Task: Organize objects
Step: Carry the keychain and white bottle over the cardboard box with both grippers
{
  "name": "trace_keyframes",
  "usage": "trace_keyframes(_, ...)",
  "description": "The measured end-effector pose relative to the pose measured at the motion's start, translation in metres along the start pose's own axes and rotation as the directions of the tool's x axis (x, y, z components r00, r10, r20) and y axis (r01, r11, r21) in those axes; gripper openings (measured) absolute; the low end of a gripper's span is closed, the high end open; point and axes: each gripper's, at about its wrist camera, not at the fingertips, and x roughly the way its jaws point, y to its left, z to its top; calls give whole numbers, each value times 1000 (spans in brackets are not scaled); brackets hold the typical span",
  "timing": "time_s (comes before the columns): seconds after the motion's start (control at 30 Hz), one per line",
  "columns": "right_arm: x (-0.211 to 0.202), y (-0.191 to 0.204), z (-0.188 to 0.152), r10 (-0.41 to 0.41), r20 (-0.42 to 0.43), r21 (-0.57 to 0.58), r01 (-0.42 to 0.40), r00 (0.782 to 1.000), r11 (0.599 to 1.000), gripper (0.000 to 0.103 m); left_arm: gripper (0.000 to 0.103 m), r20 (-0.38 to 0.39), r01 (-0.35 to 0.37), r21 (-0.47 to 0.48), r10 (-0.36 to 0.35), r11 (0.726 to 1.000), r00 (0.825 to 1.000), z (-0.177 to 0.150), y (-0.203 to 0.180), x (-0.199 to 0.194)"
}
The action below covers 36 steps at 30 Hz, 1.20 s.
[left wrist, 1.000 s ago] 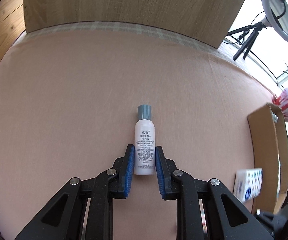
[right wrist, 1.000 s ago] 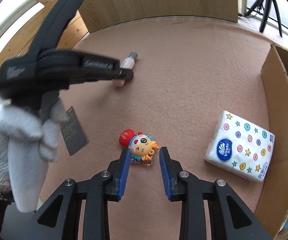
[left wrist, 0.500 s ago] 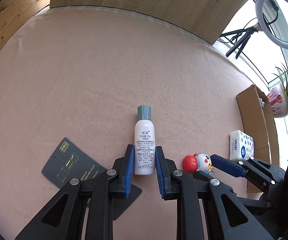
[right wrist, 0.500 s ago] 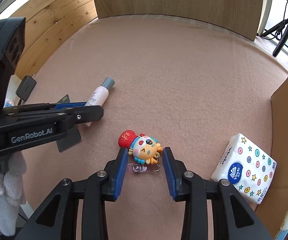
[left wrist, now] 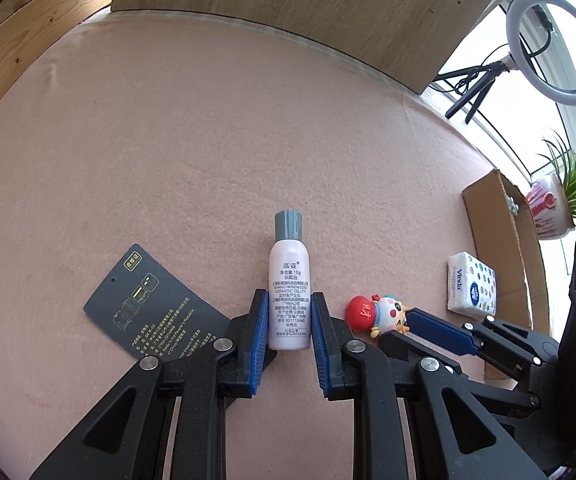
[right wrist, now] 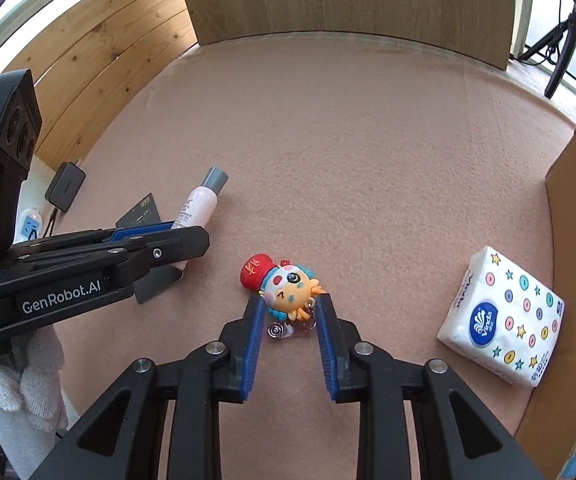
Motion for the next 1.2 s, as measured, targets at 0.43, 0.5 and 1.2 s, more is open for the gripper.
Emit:
trace_keyframes(0.43,10,9,7,-36,-7,-61,35,999,997,31,22,13,5,-29,-4,1000,1000,2,1,0)
trace_keyframes(0.5,4,5,4,-25,8,-36,25,1000,999,31,22,25,6,-28,-5,1000,1000,3,-2,-4)
trace_keyframes(1.2,-139,-108,-46,-63,268,267,-11,961,964,31,22,60,155,198,-170,968,984,30,-155,-23)
